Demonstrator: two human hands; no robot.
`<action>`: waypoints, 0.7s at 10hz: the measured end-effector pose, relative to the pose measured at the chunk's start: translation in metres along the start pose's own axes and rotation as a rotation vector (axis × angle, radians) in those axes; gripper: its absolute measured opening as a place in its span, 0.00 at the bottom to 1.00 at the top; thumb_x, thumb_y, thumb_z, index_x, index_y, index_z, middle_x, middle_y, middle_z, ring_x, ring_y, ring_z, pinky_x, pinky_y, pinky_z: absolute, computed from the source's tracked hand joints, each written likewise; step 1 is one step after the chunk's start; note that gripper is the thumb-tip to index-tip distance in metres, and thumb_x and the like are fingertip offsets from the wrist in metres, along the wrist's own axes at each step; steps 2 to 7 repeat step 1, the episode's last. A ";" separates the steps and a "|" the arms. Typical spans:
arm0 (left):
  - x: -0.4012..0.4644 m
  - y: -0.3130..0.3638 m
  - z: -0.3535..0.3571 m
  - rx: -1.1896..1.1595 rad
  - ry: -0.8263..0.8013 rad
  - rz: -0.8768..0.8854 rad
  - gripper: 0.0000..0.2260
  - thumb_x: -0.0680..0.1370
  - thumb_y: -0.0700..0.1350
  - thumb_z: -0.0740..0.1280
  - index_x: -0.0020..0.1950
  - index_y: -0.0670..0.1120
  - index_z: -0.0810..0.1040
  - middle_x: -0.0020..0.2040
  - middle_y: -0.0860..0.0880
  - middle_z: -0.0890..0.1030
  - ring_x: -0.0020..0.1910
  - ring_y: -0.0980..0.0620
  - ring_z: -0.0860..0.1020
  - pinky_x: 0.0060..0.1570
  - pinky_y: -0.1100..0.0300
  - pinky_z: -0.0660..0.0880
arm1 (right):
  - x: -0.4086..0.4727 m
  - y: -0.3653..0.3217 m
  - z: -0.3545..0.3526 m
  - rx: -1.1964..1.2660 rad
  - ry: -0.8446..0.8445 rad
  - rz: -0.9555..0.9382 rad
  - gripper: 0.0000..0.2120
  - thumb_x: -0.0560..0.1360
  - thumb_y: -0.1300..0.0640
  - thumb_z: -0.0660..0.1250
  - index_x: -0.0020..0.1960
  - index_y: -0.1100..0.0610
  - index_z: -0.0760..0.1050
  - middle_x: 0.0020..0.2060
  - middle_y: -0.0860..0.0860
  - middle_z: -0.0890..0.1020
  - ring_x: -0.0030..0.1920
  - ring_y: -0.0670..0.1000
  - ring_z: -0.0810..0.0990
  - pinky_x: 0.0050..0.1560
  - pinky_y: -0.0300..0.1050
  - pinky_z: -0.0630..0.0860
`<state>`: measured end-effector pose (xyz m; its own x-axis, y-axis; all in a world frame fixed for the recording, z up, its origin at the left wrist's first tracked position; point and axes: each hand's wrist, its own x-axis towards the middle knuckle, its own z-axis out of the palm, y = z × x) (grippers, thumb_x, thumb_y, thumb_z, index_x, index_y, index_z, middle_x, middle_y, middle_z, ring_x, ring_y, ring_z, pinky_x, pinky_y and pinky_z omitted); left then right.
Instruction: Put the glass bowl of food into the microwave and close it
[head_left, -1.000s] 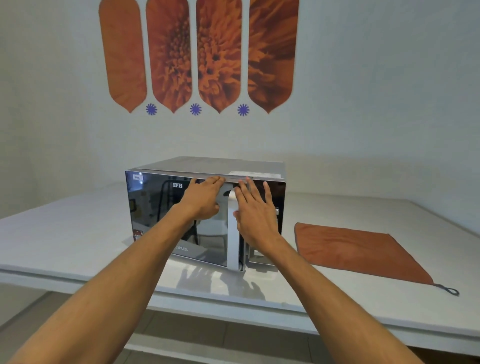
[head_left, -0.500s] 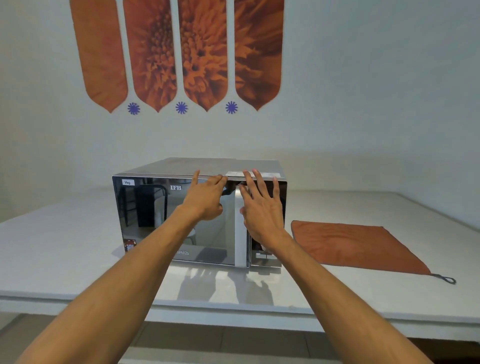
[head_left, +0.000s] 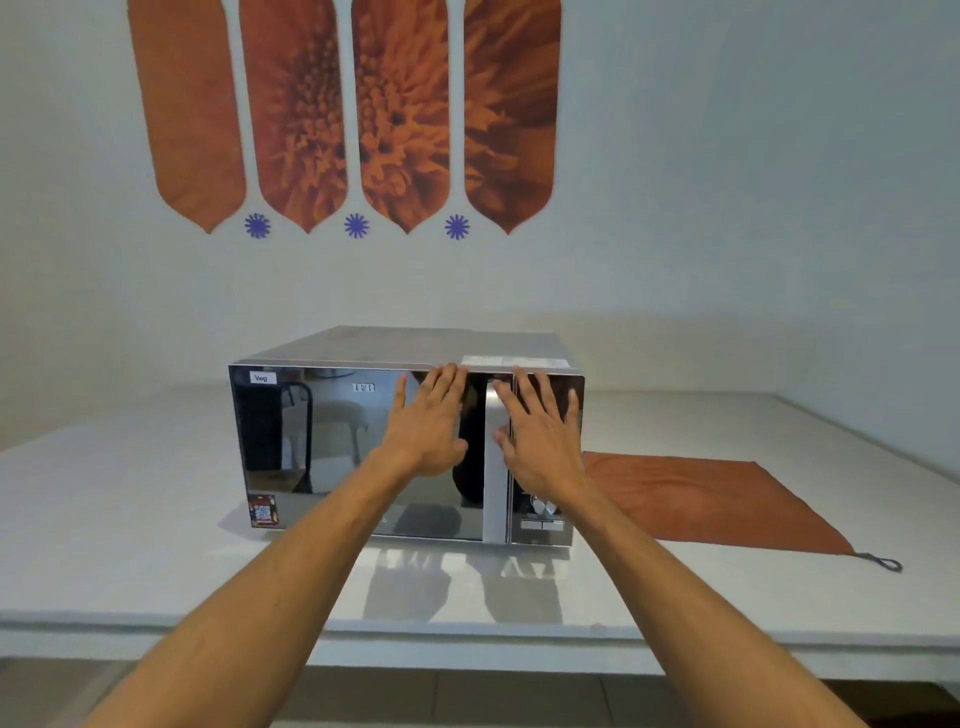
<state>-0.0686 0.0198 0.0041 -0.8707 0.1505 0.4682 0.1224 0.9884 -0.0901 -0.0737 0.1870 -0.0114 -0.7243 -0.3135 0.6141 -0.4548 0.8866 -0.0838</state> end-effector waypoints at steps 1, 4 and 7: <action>-0.012 -0.003 0.017 -0.080 0.029 -0.019 0.43 0.75 0.59 0.60 0.76 0.50 0.33 0.77 0.51 0.33 0.77 0.51 0.36 0.70 0.42 0.32 | -0.001 0.002 0.002 0.098 -0.029 -0.002 0.30 0.81 0.45 0.56 0.78 0.46 0.45 0.79 0.48 0.44 0.77 0.51 0.37 0.72 0.61 0.34; -0.012 -0.003 0.017 -0.080 0.029 -0.019 0.43 0.75 0.59 0.60 0.76 0.50 0.33 0.77 0.51 0.33 0.77 0.51 0.36 0.70 0.42 0.32 | -0.001 0.002 0.002 0.098 -0.029 -0.002 0.30 0.81 0.45 0.56 0.78 0.46 0.45 0.79 0.48 0.44 0.77 0.51 0.37 0.72 0.61 0.34; -0.012 -0.003 0.017 -0.080 0.029 -0.019 0.43 0.75 0.59 0.60 0.76 0.50 0.33 0.77 0.51 0.33 0.77 0.51 0.36 0.70 0.42 0.32 | -0.001 0.002 0.002 0.098 -0.029 -0.002 0.30 0.81 0.45 0.56 0.78 0.46 0.45 0.79 0.48 0.44 0.77 0.51 0.37 0.72 0.61 0.34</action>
